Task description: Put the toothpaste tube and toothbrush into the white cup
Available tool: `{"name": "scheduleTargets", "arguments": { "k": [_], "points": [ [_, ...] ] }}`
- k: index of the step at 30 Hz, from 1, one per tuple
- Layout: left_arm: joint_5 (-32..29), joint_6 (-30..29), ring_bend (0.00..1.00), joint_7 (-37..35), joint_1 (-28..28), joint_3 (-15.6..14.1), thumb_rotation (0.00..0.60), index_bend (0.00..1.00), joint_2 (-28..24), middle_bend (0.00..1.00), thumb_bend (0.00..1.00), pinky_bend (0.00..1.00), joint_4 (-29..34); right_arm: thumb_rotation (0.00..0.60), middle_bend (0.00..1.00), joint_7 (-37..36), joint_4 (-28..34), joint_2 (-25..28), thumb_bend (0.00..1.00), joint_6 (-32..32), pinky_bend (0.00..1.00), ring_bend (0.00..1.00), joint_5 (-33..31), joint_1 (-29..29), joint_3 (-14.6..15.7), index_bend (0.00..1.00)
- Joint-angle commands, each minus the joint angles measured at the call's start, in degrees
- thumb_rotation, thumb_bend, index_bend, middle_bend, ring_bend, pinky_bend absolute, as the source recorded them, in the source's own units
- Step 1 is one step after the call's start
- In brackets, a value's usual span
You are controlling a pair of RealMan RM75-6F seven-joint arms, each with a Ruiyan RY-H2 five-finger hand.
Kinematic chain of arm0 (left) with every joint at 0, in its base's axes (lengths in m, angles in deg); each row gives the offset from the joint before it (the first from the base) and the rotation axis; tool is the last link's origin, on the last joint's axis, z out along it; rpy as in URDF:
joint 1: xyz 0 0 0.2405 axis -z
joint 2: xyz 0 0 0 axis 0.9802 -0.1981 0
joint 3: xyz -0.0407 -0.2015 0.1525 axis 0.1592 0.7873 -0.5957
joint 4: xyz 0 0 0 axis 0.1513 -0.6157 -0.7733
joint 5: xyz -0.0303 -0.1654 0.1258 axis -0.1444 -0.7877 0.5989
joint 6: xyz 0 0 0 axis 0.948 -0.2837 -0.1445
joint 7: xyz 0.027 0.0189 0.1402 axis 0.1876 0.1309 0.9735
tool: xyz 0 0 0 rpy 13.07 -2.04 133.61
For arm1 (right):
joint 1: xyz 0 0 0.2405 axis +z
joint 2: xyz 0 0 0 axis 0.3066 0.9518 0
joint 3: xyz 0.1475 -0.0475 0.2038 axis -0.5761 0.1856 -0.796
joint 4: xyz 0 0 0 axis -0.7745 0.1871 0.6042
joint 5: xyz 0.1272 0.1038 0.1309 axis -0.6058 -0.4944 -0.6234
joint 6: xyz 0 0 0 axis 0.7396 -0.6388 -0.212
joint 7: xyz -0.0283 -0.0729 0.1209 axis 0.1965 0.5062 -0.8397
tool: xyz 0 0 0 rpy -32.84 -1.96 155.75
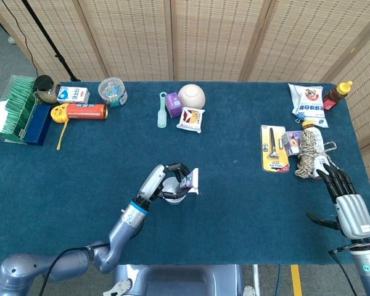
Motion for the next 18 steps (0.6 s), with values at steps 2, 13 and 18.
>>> {"name": "scheduleTargets", "arguments": {
  "k": [2, 13, 18],
  "points": [
    [-0.14, 0.35, 0.42, 0.74, 0.11, 0.28, 0.600, 0.64, -0.32, 0.52, 0.52, 0.52, 0.06, 0.600, 0.00, 0.06, -0.01, -0.01, 0.00, 0.00, 0.02, 0.00, 0.08, 0.00, 0.05, 0.00],
    [0.85, -1.00, 0.29, 0.91, -0.60, -0.71, 0.600, 0.53, 1.10, 0.38, 0.51, 0.44, -2.55, 0.600, 0.00, 0.16, 0.08, -0.09, 0.00, 0.07, 0.04, 0.00, 0.13, 0.02, 0.01, 0.00],
    [1.38, -1.94, 0.27, 0.61, -0.89, -0.78, 0.600, 0.50, 1.14, 0.35, 0.51, 0.43, -2.68, 0.600, 0.00, 0.09, 0.11, -0.07, 0.00, 0.13, 0.04, 0.00, 0.09, -0.02, -0.01, 0.00]
  ]
}}
